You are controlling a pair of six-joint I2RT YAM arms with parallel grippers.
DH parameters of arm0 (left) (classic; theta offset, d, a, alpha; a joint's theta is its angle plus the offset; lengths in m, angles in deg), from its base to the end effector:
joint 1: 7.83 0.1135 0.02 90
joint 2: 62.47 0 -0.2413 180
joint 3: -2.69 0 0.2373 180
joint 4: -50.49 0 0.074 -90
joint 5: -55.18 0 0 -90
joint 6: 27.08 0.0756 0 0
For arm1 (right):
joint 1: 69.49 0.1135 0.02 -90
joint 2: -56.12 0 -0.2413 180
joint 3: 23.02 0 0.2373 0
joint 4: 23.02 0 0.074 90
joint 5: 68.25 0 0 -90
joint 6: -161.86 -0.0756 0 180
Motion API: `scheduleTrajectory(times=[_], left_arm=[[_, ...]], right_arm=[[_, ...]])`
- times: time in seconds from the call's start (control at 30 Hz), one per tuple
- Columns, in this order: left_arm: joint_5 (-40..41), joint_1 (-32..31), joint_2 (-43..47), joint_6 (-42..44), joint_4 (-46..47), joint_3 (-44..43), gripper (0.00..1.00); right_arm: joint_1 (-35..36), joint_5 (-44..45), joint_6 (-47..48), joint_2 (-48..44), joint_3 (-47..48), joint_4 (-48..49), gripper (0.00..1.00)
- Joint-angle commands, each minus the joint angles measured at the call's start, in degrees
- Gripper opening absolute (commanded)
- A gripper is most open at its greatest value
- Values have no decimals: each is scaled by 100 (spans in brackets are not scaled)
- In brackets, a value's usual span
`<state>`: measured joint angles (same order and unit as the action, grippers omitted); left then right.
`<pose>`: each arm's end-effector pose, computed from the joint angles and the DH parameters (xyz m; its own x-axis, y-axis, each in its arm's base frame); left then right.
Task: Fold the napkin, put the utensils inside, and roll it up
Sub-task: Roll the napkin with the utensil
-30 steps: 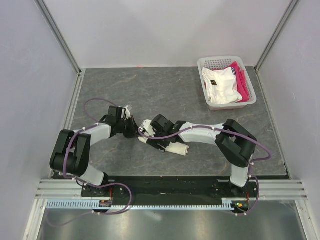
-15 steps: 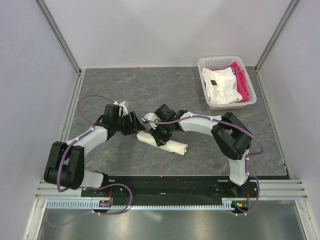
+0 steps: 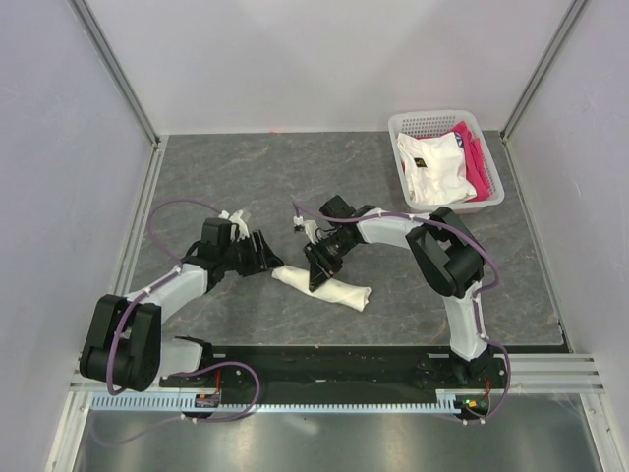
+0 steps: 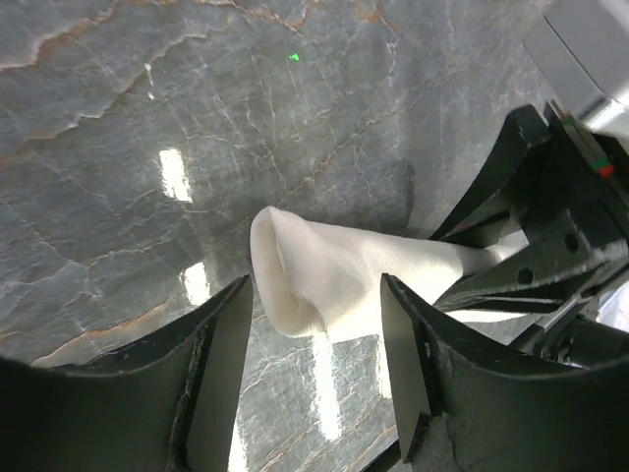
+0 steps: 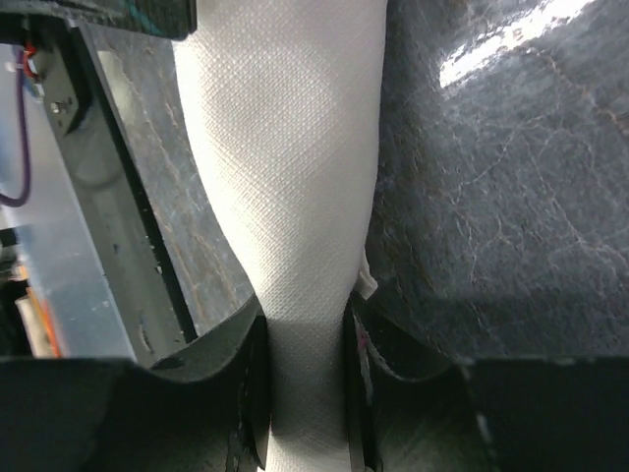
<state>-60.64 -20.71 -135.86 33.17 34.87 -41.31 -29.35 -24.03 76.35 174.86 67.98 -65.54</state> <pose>0.2444 -0.0897 0.1278 -0.8471 -0.2645 -0.4610 0.0927 0.7805 -0.6182 0.2623 0.2921 0.0953 -0.6677 -0.6344 -0.3895 -0.6890 0.3285 0.6460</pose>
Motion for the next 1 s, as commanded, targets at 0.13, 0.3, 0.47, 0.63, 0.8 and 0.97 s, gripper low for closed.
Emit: scheduleTrajectory(times=[0.13,0.3,0.47,0.63,0.8,0.97], left_arm=[[-581,14,17,-258,914,253,57],[-661,14,-298,-276,1134,306,41],[-556,14,-405,-276,994,167,3],[-406,14,-475,-206,590,-167,2],[-344,14,-703,-171,132,-493,2],[-432,32,-984,-153,-262,-774,2]], right_arm=[[-103,-203,-177,527,55,-271,36],[-112,-282,-238,589,90,-253,36],[-164,-125,-309,414,116,-253,47],[-173,638,-352,-121,125,-271,70],[-59,1640,-238,-841,-94,-69,75],[450,2818,-28,-1326,-550,458,81]])
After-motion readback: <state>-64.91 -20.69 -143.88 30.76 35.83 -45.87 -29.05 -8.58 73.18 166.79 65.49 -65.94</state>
